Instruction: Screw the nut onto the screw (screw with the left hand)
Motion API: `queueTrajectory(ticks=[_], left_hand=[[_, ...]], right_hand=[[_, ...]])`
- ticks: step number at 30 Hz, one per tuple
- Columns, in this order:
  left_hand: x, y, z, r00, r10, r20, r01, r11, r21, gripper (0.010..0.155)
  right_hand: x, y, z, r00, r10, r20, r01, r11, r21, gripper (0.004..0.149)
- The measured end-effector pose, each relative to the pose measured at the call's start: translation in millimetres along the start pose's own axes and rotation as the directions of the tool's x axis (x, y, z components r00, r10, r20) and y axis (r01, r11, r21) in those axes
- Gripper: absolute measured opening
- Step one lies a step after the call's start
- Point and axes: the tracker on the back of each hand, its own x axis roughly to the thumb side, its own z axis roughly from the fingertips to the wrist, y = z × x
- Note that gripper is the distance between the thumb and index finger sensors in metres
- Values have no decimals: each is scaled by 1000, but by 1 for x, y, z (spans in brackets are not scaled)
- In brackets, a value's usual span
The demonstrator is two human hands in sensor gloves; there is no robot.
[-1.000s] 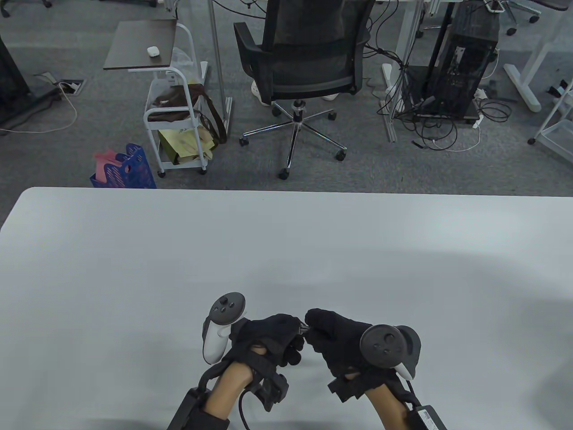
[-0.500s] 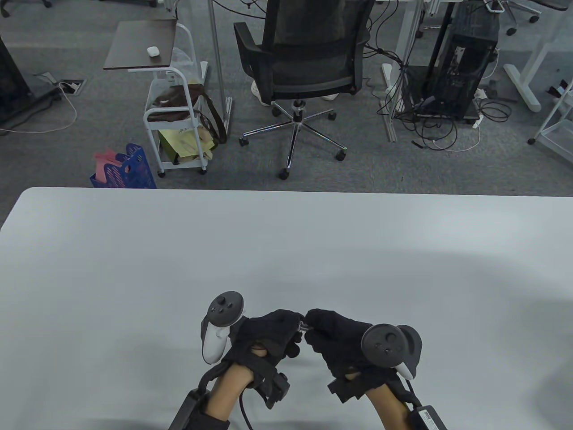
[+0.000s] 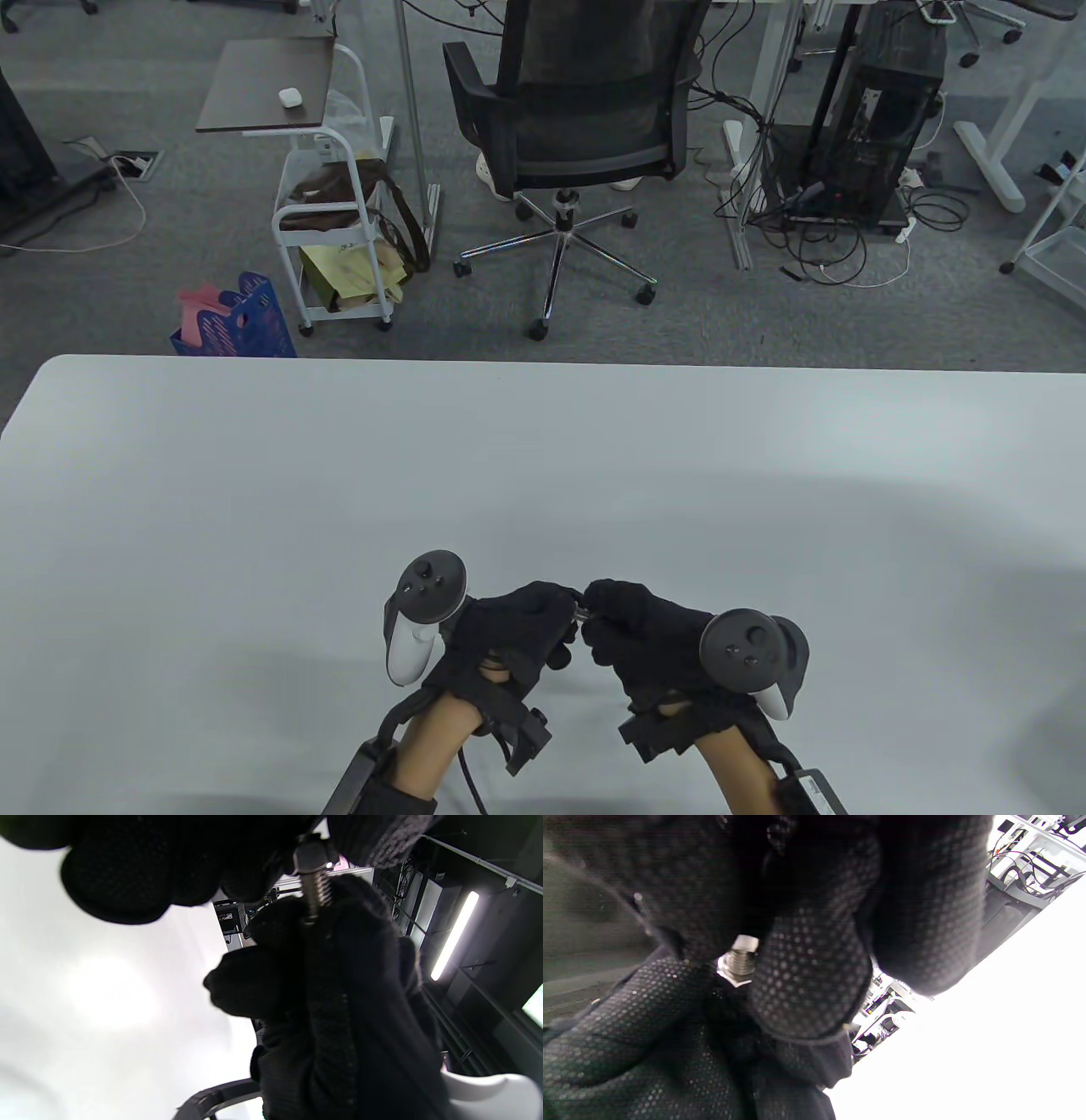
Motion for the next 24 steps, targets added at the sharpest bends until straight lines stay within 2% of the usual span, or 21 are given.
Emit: queueTrajectory(ticks=[5,8,11,15,19,24], left_hand=[[4,0,0,999,-36,12,36,999,-2,58],[5,-1,-1,998,-60,30,60,998,-16,57],[4,-2,-2,999,-26,47,29,998,-57,59],[5,-1,0,998,-38,56,38,999,1,67],[7,-2,0,995,-71,64,70,997,12,61],[10,-3,-2,986,-98,138,104,994,-35,59]], right_hand=[[-1,2,-1,1000,-20,-18,21,999,40,49],[2,3,0,999,41,12,-41,998,50,49],[3,0,0,999,36,16,-36,999,25,49],[2,0,0,1000,8,8,-8,1000,19,48],[3,0,0,1000,20,17,-20,1000,17,48],[2,0,0,1000,-6,8,5,1000,16,48]])
